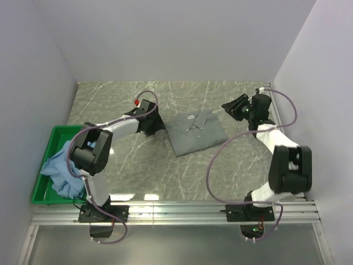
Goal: Fold and stack the long sleeve shirts
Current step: Neatly place the folded shirt to the corner
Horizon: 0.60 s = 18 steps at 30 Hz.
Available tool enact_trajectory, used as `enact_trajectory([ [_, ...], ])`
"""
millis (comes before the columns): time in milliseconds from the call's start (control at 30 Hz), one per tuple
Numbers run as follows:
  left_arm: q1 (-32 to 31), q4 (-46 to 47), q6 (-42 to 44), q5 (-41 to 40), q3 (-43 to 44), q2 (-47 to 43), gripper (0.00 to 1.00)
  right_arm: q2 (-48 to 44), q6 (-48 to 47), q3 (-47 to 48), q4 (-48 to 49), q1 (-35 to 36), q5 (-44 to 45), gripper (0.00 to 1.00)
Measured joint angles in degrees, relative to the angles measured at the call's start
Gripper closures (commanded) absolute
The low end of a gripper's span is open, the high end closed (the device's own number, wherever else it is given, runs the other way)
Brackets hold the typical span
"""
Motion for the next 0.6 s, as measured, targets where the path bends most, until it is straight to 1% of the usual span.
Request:
enact_trajectory([
  [33, 0.07, -1.09, -0.09, -0.2, -0.61, -1.64, 0.32, -3.1, -0.72, -0.52, -1.01, 0.24, 0.66, 0.54],
  [167, -0.66, -3.13, -0.92, -0.55, -4.09, -8.11, 0.32, -13.97, -3.72, -3.41, -5.79, 2.23, 3.85, 0.33],
  [267, -3.54, -3.39, -2.91, -0.44, -7.26, -11.82, 0.33, -21.05, -6.47, -5.64, -11.52, 4.72, 6.67, 0.31],
  [333, -6.71, -3.04, -4.74, -0.17, -9.09, -12.72, 0.34, -24.65, -8.13, -6.51, -15.06, 6.43, 8.17, 0.3],
  [467, -12.07, -2.58, -8.31, 0.24, -11.28, -12.22, 0.38, -30.25, -10.99, -7.52, -21.62, 9.11, 11.41, 0.29],
  [600, -13.62, -2.54, -11.02, -0.61, -10.78, -9.7, 0.42, -35.63, -12.94, -8.37, -25.38, 10.56, 13.18, 0.29],
])
